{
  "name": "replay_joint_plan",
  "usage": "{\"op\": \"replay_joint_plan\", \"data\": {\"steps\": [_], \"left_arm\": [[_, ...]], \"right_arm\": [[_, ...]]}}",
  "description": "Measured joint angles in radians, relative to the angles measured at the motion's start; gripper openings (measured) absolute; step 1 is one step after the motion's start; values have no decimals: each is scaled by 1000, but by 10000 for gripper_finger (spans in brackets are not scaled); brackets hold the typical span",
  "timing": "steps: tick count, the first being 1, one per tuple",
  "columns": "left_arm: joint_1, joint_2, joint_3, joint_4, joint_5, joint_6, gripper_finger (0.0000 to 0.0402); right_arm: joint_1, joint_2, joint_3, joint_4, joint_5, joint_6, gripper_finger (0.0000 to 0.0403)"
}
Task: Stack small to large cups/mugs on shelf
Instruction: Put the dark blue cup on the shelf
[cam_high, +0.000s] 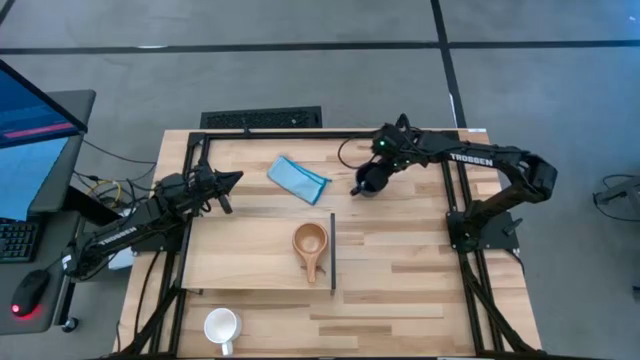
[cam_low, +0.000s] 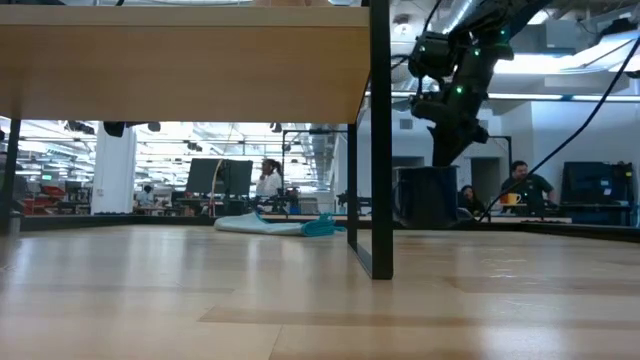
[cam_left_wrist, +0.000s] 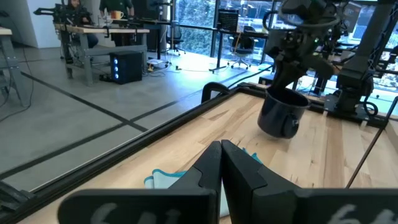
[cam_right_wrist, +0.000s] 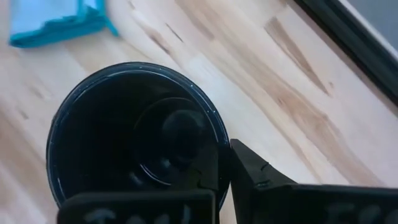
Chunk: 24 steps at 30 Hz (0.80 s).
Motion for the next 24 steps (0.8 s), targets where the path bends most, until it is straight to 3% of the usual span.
{"op": "replay_joint_plan", "data": {"steps": [9,13,24], "left_arm": [[0,0,0,0,0,0,0],[0,0,0,0,0,0,0],[0,0,0,0,0,-24,0]], "right_arm": [[13,0,68,24,-26,-16,28],[35,0,70,98,-87,-16,27],[85,0,71,238,-134,37,24]]}}
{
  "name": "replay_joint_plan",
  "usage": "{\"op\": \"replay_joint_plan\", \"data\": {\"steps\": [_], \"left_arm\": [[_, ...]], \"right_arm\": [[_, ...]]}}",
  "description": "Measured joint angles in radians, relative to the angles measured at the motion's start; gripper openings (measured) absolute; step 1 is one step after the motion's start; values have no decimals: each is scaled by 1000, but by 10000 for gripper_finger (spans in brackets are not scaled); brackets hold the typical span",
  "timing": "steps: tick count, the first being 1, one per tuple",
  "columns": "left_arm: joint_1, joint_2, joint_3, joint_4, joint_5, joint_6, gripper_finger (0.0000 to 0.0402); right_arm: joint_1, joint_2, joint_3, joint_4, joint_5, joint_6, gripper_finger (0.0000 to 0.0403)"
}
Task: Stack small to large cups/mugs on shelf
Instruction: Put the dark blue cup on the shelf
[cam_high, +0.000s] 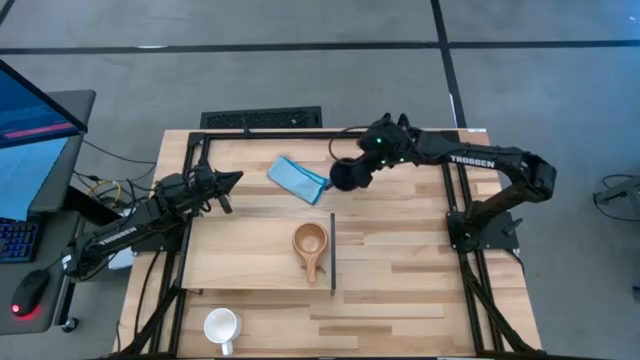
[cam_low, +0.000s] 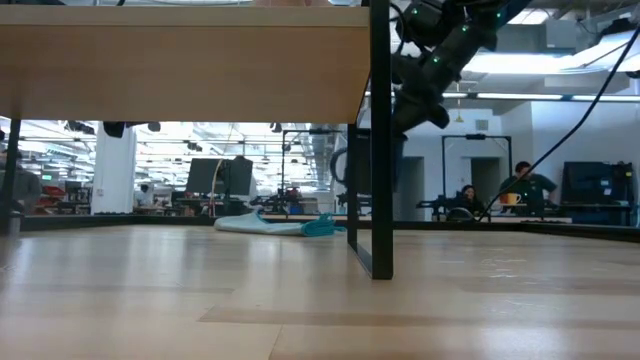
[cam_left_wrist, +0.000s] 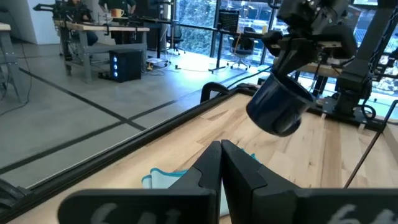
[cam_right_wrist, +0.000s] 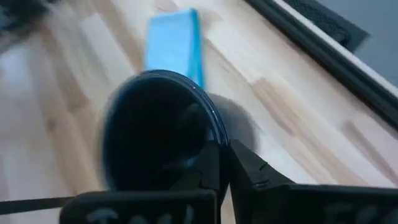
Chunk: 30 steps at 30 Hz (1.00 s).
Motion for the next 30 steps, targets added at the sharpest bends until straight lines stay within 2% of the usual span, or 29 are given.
{"op": "replay_joint_plan", "data": {"steps": [3,10,17,30], "left_arm": [[0,0,0,0,0,-12,0],[0,0,0,0,5,-14,0],[0,0,0,1,5,-14,0],[0,0,0,-12,-4,-9,0]], "right_arm": [[17,27,13,30,-8,2,20],[49,188,119,-68,-16,-27,20],[83,347,263,-127,-95,-51,20],[114,542,509,-204,-234,-90,20]]}}
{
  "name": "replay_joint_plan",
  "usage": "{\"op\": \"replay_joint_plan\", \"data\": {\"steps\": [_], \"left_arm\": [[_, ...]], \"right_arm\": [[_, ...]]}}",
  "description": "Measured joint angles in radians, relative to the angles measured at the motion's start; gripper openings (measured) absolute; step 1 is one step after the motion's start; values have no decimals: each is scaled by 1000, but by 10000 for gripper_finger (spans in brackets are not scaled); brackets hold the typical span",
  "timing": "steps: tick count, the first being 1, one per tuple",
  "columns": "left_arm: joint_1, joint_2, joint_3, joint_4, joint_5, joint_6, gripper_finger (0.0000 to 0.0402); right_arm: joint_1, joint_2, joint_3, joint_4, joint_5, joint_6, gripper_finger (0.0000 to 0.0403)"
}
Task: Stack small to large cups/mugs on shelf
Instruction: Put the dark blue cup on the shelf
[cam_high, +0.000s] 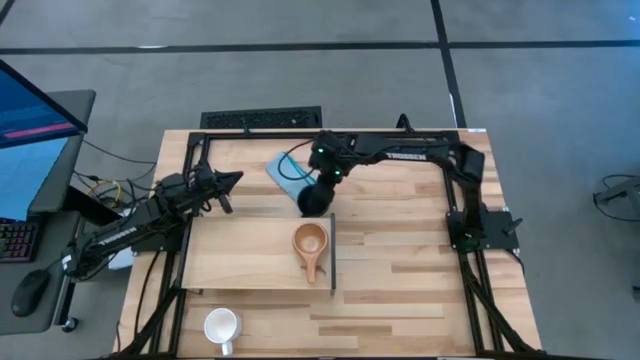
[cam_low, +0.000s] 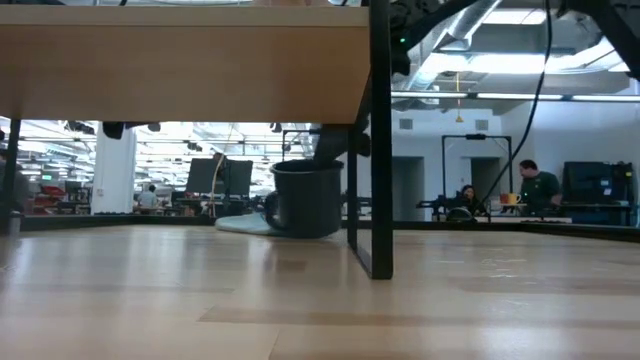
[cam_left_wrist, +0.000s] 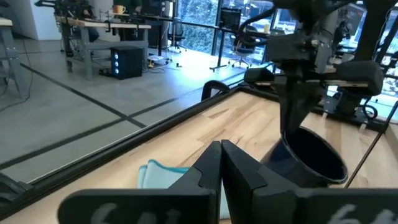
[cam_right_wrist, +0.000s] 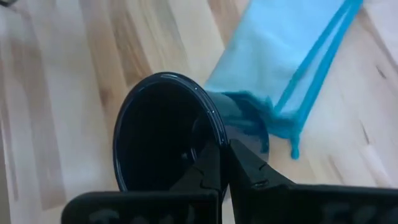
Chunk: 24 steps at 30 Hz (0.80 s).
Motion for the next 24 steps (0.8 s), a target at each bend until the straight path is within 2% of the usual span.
{"op": "replay_joint_plan", "data": {"steps": [4,15,24], "left_arm": [[0,0,0,-22,-6,2,0],[0,1,0,-58,-24,3,0],[0,0,0,-57,-24,2,0]], "right_arm": [[0,31,45,-24,-22,-14,20],[-15,29,46,-6,-20,-1,20],[20,28,46,-2,-13,-2,32]]}}
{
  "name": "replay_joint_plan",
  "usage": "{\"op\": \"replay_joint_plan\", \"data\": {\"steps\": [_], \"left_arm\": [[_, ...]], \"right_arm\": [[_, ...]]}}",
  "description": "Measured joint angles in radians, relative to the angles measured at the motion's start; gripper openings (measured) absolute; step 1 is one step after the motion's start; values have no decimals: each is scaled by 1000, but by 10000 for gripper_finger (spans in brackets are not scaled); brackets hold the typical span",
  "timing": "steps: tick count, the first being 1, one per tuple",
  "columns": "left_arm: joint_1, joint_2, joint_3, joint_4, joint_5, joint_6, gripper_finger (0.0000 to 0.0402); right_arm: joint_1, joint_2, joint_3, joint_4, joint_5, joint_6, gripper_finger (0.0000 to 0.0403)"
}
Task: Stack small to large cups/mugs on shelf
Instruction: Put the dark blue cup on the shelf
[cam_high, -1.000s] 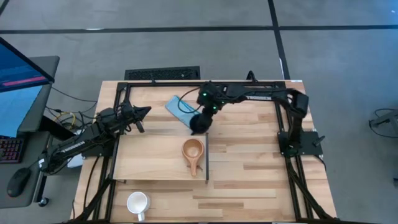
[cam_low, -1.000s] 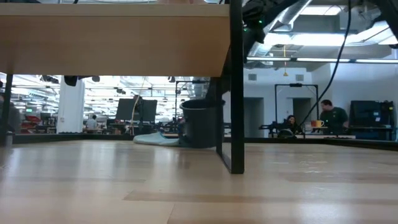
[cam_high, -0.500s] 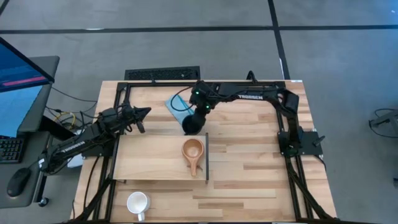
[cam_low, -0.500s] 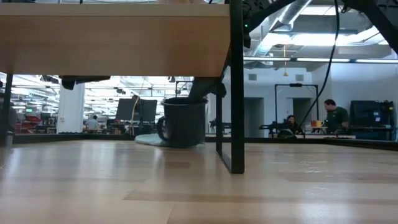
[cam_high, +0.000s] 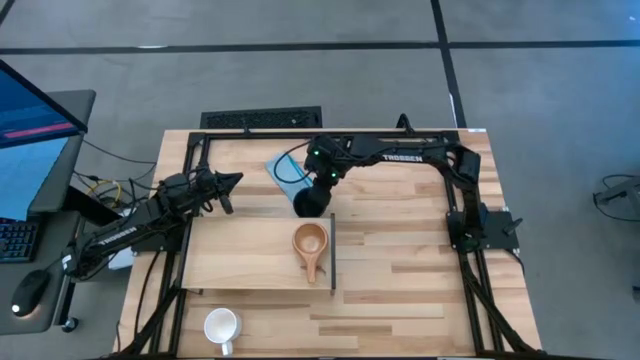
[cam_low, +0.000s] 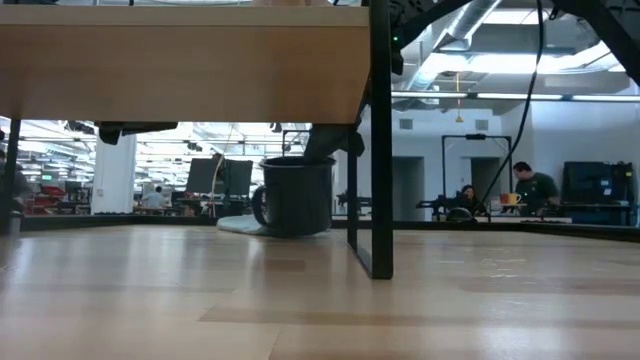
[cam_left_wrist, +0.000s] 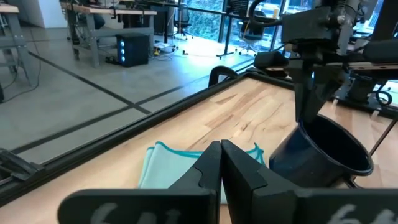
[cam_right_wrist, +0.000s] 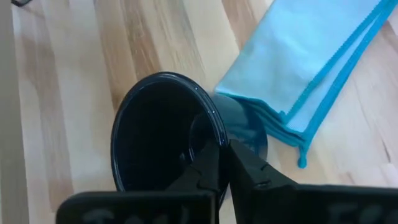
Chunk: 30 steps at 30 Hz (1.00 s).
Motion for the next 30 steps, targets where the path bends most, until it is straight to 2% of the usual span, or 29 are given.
{"op": "replay_joint_plan", "data": {"steps": [5,14,18,30], "left_arm": [[0,0,0,0,0,-4,0],[0,0,0,0,0,-6,0],[0,0,0,0,1,-7,0],[0,0,0,-36,0,-7,0]], "right_arm": [[6,0,0,0,4,-6,27],[6,-2,0,0,6,-5,68],[6,-2,0,1,53,-5,70],[6,-2,0,7,51,-11,72]]}}
